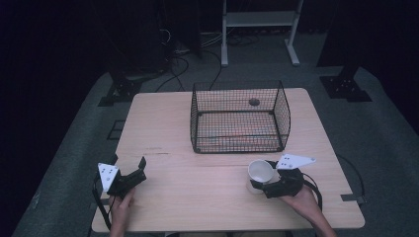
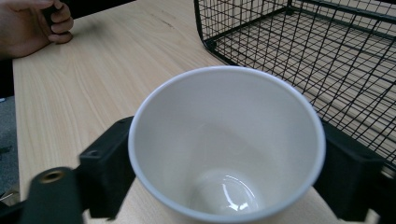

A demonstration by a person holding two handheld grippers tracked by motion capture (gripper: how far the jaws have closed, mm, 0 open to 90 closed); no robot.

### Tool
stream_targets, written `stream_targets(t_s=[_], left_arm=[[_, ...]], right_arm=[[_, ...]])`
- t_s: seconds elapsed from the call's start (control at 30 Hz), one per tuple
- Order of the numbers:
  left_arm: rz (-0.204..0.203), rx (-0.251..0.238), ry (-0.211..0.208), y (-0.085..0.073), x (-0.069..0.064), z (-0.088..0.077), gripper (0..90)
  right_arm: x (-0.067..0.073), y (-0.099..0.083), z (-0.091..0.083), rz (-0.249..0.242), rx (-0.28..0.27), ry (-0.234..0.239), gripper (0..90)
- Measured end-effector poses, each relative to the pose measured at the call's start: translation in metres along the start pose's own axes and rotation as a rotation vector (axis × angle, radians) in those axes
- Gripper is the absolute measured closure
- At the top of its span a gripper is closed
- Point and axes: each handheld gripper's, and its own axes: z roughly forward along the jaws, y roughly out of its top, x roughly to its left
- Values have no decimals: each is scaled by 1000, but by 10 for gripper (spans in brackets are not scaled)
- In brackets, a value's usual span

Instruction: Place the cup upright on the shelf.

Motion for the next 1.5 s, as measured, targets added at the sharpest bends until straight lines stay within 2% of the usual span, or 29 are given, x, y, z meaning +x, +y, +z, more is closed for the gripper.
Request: stream_targets(t_s=[0.17, 0.33, 0.8, 1.5], left_arm=[[0, 0, 0, 0, 0, 0, 0], [0, 0, 0, 0, 0, 0, 0], [0, 0, 0, 0, 0, 0, 0], [0, 0, -1, 0, 0, 0, 0]], right_arm=[[0, 2, -3, -15, -3, -19, 193], [-3, 7, -6, 13, -9, 21, 195], [-8, 30, -7, -10, 11, 60, 196], [-18, 56, -8, -13, 12, 86, 197]])
